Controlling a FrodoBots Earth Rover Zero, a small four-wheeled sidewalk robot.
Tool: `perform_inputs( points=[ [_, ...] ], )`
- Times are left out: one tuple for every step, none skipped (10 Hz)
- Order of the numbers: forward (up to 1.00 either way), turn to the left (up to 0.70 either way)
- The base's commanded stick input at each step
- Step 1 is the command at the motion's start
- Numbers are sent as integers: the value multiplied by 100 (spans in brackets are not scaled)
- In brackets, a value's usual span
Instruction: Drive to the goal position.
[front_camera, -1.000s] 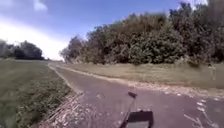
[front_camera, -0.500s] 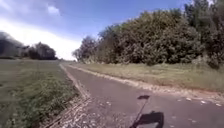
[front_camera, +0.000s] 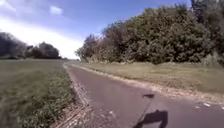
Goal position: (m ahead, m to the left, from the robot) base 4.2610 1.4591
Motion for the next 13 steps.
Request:
perform_inputs(
  points=[
    [70,0],
    [70,0],
    [70,0],
    [70,0],
    [70,3],
    [70,15],
    [70,35],
    [70,35],
    [70,35],
    [70,35],
    [70,35],
    [70,35],
    [70,35]
  ],
)
